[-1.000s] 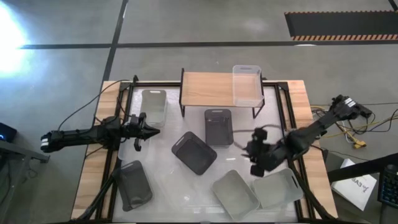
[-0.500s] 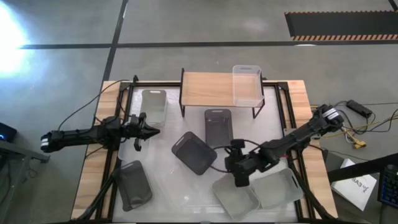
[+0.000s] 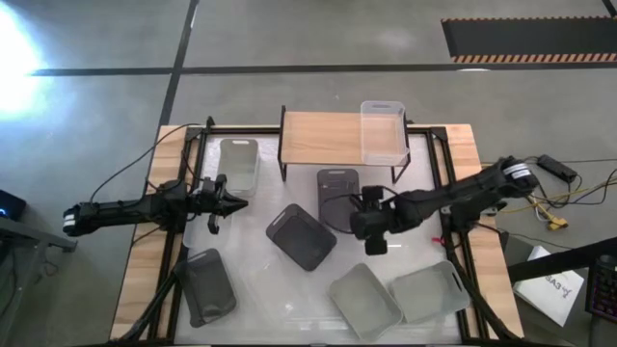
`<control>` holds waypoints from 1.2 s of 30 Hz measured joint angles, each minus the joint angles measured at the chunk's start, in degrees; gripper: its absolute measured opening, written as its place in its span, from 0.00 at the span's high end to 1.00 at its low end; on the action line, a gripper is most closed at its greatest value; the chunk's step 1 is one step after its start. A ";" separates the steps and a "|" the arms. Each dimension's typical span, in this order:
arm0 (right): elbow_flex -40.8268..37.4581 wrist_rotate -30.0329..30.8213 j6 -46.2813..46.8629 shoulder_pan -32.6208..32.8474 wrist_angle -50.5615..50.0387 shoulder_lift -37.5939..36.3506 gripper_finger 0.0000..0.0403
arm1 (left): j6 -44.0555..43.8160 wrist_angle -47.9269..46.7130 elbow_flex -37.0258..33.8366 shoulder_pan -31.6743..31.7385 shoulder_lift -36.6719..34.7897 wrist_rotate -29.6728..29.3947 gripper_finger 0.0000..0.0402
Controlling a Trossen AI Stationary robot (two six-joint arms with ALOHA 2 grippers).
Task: Stack baskets on shelf by color
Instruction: Put the top black bin on the shelf
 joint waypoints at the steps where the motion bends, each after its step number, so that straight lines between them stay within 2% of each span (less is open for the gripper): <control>1: -1.63 -1.86 -0.78 -0.86 3.42 -0.43 0.52 | 0.00 0.00 0.00 0.00 0.00 0.00 1.00; 5: -5.98 -9.57 -3.25 -3.44 13.08 0.43 0.54 | 0.00 0.00 0.00 0.00 0.00 0.00 1.00; 10: -6.99 -9.23 -4.00 -4.61 15.08 3.89 0.60 | 0.00 0.02 0.00 -0.01 0.00 0.00 1.00; 14: -6.88 -9.00 -4.05 -4.77 13.48 6.73 0.70 | 0.00 0.00 0.00 -0.01 0.00 0.00 1.00; 20: -3.17 -9.20 -3.23 -4.02 4.17 8.26 0.95 | 0.01 0.01 0.00 -0.01 0.00 0.00 1.00; 26: 0.87 -9.42 -8.23 -0.42 -11.09 5.33 0.98 | 0.00 0.00 0.00 0.01 0.00 0.00 1.00; 29: 0.99 -9.70 -6.35 0.24 -19.25 3.93 0.98 | 0.02 0.00 0.00 0.01 0.00 0.00 1.00; 34: -1.02 -14.28 -4.80 1.90 -23.57 2.69 0.97 | 0.00 0.01 0.00 -0.01 0.00 0.00 1.00; 36: -1.80 -14.33 -4.84 3.00 -23.90 2.63 0.95 | 0.00 0.01 0.00 0.01 0.00 0.00 1.00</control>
